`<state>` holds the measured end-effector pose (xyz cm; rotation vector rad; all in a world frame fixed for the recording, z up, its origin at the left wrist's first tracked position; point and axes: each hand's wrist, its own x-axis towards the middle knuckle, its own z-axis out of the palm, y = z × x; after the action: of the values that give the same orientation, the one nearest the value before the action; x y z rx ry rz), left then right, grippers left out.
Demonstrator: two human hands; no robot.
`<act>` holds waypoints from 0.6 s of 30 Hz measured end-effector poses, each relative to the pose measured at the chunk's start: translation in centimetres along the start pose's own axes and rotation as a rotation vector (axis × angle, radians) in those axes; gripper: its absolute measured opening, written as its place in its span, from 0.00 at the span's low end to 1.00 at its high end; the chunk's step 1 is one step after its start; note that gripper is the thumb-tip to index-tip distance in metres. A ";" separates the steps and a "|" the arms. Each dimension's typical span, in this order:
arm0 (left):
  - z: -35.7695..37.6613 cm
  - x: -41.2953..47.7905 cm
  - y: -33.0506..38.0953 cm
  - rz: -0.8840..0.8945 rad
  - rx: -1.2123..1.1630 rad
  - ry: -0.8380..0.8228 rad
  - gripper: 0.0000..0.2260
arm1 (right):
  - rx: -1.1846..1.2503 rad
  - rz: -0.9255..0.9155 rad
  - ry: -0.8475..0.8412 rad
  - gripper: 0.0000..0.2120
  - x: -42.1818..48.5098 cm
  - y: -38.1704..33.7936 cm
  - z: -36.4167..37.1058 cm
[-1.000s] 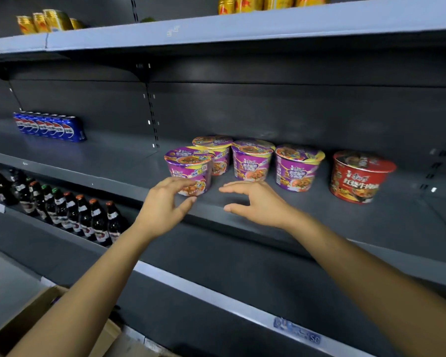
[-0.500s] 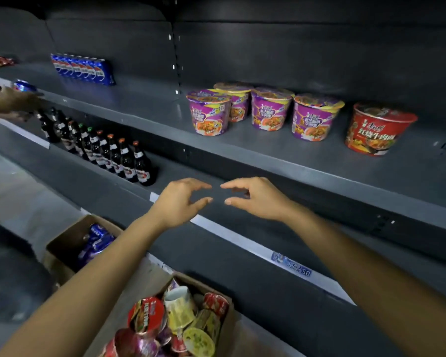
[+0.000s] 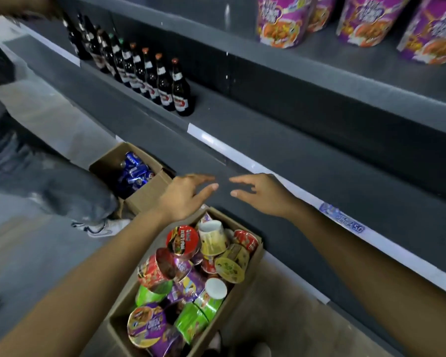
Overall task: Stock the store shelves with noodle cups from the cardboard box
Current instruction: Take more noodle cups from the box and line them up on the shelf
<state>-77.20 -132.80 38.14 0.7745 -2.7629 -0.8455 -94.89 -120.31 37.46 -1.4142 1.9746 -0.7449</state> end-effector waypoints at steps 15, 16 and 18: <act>12.2 -5.4 -17.6 -0.312 0.183 -0.340 0.25 | 0.093 0.273 -0.251 0.18 2.2 8.8 21.0; 13.2 -5.4 -18.5 -0.314 0.199 -0.350 0.24 | 0.100 0.283 -0.259 0.18 2.5 9.4 22.1; 15.1 -5.5 -20.2 -0.329 0.237 -0.371 0.24 | 0.136 0.315 -0.273 0.19 2.8 10.6 24.3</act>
<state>-68.07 -137.01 14.40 1.2574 -3.1568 -0.7893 -84.30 -122.50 13.11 -1.0314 1.8350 -0.5029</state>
